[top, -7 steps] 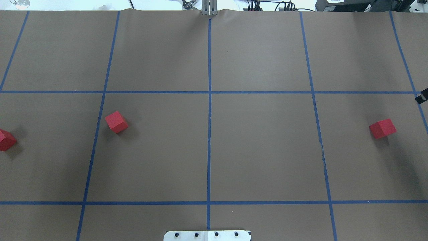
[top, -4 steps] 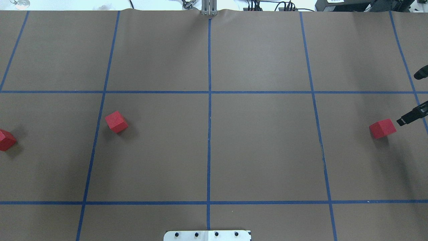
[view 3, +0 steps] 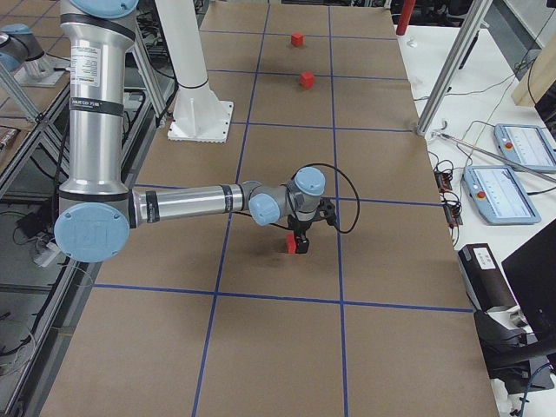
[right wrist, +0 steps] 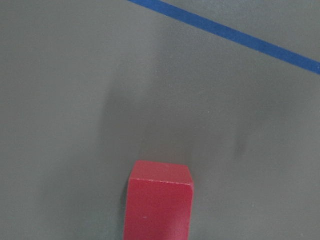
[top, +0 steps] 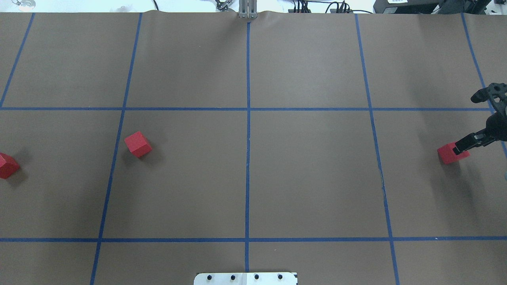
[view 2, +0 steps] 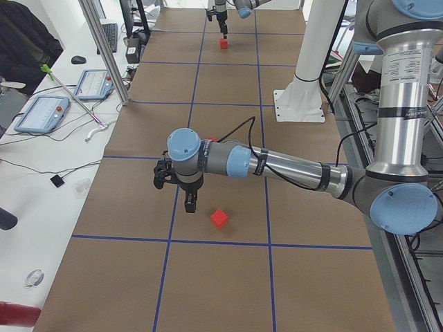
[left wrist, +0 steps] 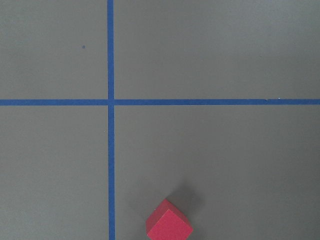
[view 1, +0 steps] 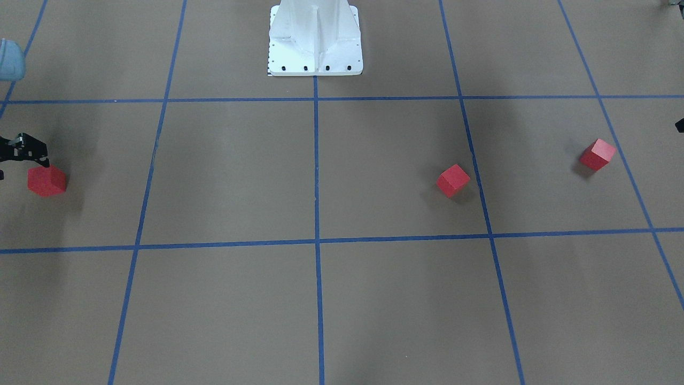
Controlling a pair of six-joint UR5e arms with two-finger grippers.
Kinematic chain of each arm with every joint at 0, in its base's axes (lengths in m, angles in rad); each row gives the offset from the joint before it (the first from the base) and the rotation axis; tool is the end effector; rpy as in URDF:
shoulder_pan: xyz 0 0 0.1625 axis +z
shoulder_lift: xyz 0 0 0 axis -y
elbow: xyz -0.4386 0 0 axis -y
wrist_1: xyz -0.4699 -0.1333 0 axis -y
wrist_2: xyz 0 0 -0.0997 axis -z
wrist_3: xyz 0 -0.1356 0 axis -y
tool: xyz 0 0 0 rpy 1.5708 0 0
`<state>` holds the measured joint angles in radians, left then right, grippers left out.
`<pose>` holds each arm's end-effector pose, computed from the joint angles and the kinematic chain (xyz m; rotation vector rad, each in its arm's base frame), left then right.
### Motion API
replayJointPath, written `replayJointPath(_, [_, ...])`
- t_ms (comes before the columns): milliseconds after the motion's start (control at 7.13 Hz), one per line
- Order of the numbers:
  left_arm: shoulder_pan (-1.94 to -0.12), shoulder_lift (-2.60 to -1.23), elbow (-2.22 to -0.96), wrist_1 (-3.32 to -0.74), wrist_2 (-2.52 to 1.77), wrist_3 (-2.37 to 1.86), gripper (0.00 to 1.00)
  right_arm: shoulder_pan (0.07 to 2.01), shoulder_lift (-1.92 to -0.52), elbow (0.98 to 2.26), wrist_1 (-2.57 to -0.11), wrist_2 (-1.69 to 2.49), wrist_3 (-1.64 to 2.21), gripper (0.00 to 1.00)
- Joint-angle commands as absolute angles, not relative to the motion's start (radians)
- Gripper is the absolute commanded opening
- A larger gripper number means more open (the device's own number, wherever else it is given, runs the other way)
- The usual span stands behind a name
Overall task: Form red blocks into L shape at center
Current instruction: 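Reach the right gripper down to the red cube near it and grasp it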
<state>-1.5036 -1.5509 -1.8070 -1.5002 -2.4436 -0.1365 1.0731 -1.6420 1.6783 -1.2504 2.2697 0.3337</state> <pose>0.0084 -0.5622 0.5719 0.0470 0.8804 -0.0012 -0.2307 -0.5211 0.6454 0.0338 -0.7727 -0.2804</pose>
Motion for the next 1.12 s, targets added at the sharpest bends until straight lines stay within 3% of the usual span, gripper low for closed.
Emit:
replayJointPath(0, [-1.505,-1.551,-1.809,-1.500,-2.444,-0.137,1.00,1.042,-1.626,1.547,-1.049,2.269,0.463,0.99])
replayJointPath(280, [-1.505,-1.549,-1.819,-1.500,-2.444,-0.138,1.00,0.988,-1.629,1.540,-0.959,2.246,0.635,0.93])
replayJointPath(421, [-1.505,-1.549,-1.818,-1.500,-2.444,-0.137,1.00,0.986,-1.637,1.539,-0.941,2.247,0.629,0.09])
replayJointPath(561, [-1.505,-1.549,-1.819,-1.500,-2.444,-0.138,1.00,0.989,-1.640,1.549,-0.936,2.252,0.627,0.00])
replayJointPath(981, [-1.503,-1.551,-1.827,-1.502,-2.447,-0.137,1.00,1.029,-1.640,1.710,-1.003,2.302,0.647,0.00])
